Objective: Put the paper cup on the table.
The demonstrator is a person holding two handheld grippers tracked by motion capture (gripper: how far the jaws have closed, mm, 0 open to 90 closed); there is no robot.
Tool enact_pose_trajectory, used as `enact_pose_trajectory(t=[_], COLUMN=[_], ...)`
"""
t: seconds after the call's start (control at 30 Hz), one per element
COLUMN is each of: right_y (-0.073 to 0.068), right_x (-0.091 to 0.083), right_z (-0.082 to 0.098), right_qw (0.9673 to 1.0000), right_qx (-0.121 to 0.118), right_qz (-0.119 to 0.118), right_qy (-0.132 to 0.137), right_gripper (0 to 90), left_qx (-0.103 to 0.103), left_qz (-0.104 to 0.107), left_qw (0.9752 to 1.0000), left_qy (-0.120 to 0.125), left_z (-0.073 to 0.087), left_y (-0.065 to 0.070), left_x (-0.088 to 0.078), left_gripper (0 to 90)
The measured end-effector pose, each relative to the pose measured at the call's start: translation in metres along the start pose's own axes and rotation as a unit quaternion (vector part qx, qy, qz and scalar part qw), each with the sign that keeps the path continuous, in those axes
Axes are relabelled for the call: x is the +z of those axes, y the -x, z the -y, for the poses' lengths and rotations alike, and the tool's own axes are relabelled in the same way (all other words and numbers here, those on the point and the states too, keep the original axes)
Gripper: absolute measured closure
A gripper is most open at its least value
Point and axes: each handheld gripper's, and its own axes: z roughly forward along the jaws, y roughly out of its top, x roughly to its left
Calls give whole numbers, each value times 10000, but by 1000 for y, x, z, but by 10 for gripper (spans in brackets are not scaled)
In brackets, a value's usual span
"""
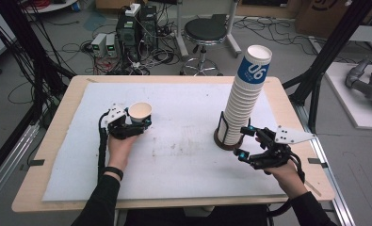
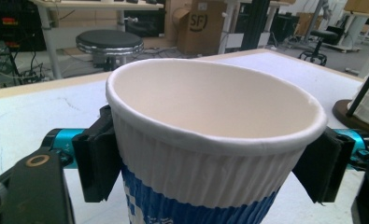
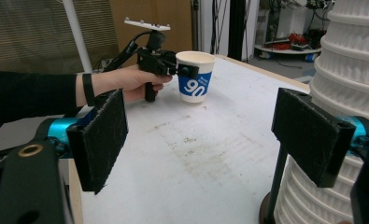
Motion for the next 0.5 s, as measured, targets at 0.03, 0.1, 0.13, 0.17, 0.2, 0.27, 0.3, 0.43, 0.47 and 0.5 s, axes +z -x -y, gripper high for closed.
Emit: enact_pose_trajectory(t=[0.03, 0.1, 0.13, 0.17, 0.2, 0.27, 0.3, 0.43, 0.47, 0.5], right_y=[0, 0, 1, 0, 1, 0, 0, 1, 1, 1], right_x=[0, 0, 0, 0, 0, 0, 0, 1, 1, 1], right_z=[0, 0, 0, 0, 0, 0, 0, 0, 0, 0], right_qw=[10000, 10000, 10000, 10000, 10000, 10000, 10000, 10000, 10000, 10000], right_qx=[-3, 2, -21, 2, -11, -1, 3, -9, -11, -13], right_qz=[1, 9, 26, 15, 18, 0, 4, -6, -9, -5], right_qy=[3, 2, 10, 3, 6, -4, -7, -3, 0, 0], right_gripper=[189, 189, 189, 189, 189, 189, 189, 189, 189, 189], left_qx=[-25, -7, 4, 33, 31, 4, 19, 78, 75, 77], left_qz=[-4, -14, -32, -66, -81, -112, -98, -111, -112, -111], left_qw=[10000, 10000, 10000, 9999, 9999, 9998, 9998, 9997, 9996, 9996], left_qy=[-23, -46, -83, -123, -121, -170, -175, -222, -229, -239], left_z=[1, 1, 1, 1, 2, 2, 2, 2, 1, 1], left_y=[0, 0, 0, 0, 0, 0, 0, 1, 1, 1], left_x=[1, 1, 1, 1, 1, 1, 1, 1, 1, 1], left_gripper=[206, 206, 206, 206, 205, 205, 204, 201, 200, 197])
